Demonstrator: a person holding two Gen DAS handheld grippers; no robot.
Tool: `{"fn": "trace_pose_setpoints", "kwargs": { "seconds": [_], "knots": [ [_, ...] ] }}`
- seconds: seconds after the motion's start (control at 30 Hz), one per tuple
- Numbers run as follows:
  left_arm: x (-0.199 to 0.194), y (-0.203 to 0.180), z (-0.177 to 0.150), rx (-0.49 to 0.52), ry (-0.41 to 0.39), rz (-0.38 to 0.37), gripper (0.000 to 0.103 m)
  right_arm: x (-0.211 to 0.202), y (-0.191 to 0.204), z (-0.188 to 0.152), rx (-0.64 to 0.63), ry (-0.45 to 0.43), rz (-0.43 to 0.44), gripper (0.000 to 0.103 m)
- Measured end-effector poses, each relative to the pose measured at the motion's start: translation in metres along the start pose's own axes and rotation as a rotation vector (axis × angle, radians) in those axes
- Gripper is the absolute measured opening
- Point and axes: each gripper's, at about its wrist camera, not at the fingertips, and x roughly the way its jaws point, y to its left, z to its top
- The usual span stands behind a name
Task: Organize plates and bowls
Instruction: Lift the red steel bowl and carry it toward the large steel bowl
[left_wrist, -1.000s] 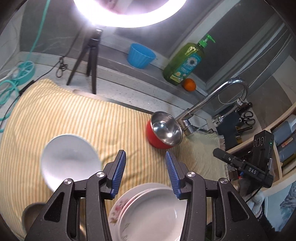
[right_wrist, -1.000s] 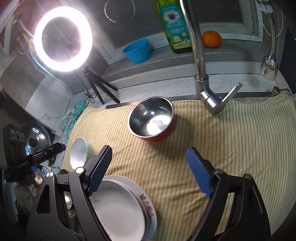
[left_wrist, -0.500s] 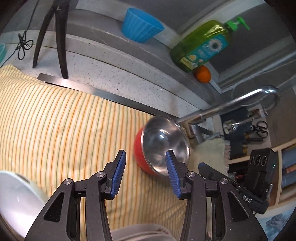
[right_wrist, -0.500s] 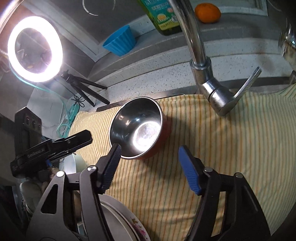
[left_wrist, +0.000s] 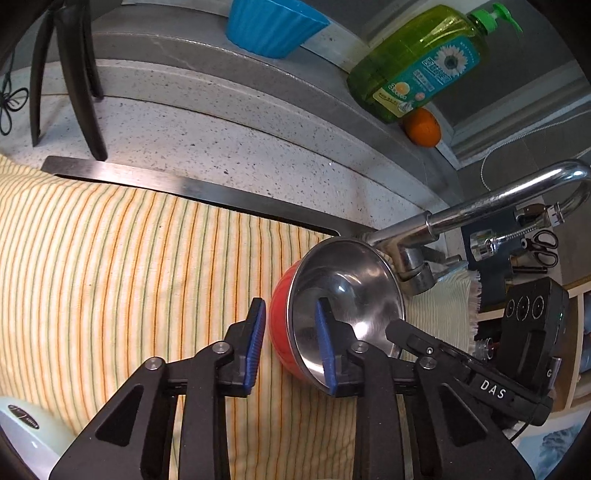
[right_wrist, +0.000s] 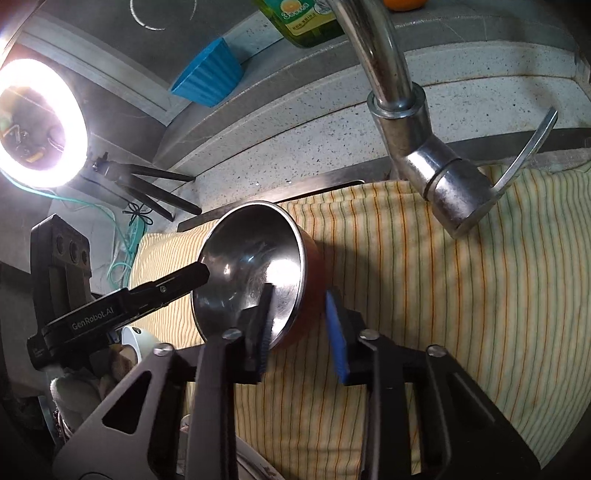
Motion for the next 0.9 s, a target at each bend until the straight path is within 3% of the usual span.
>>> {"fn": "trace_pose_setpoints", "kwargs": {
  "seconds": [0.5, 0.9],
  "knots": [
    [-0.008, -0.011, 0.001, 0.043, -0.01, -0.005, 0.021, -0.002, 0.002, 0.0, -0.004, -0.016, -0.012, 0.017],
    [-0.065, -0.015, -0.02, 0.067, -0.09, -0.051, 0.021, -0.039, 0.034, -0.024, -0.062, -0.054, 0.029, 0.017]
  ]
}}
